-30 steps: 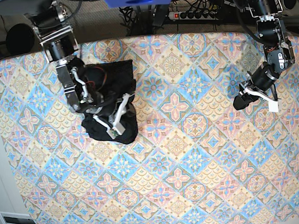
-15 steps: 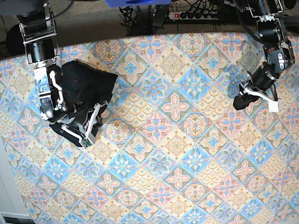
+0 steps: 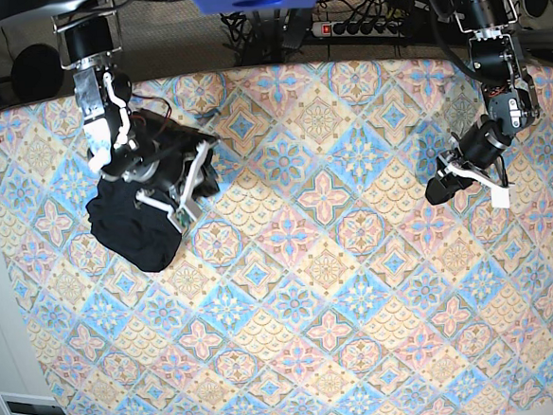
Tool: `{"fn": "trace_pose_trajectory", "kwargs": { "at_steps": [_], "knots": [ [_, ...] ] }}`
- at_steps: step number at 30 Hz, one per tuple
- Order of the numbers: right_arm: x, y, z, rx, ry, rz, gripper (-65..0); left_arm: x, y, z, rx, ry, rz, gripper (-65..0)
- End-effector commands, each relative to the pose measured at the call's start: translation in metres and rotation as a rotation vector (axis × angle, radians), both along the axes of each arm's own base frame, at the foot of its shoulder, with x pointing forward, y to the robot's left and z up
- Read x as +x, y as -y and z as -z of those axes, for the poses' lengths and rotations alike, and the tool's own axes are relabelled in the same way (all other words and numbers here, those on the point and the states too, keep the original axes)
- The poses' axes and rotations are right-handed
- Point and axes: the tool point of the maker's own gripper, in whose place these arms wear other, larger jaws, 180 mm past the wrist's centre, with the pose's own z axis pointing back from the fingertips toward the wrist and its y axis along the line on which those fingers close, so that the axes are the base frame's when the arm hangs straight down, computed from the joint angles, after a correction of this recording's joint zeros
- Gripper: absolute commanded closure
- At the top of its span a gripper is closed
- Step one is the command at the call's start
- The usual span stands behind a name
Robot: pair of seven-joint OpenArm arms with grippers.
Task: Layout the t-shirt on the table in an organized manner, then fold the t-shirt properly
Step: 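Lower the folded shirt onto the cloth and open the right gripper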
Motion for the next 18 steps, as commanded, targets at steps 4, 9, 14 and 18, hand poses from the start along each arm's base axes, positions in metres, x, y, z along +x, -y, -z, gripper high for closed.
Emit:
{"fn": "trace_pose_trajectory", "kwargs": {
  "at_steps": [4, 9, 14, 18],
  "knots": [
    [-0.007, 0.004, 0.009, 0.004, -0.026, 0.008, 0.0, 0.008, -0.004, -0.016, 0.005, 0.053, -0.001, -7.3],
    [-0.025, 0.019, 0.026, -0.035, -0.083, 0.009, 0.0, 0.008, -0.004, -0.016, 0.004, 0.053, -0.001, -7.3],
    [-0.029, 0.046, 0.028, -0.107, -0.088, 0.000, 0.0, 0.008, -0.004, -0.016, 0.004, 0.053, -0.001, -7.3],
    [-0.028, 0.067, 0.025, -0.161, -0.085, -0.009, 0.0, 0.008, -0.004, -0.016, 0.004, 0.053, -0.001, -7.3]
  ]
}}
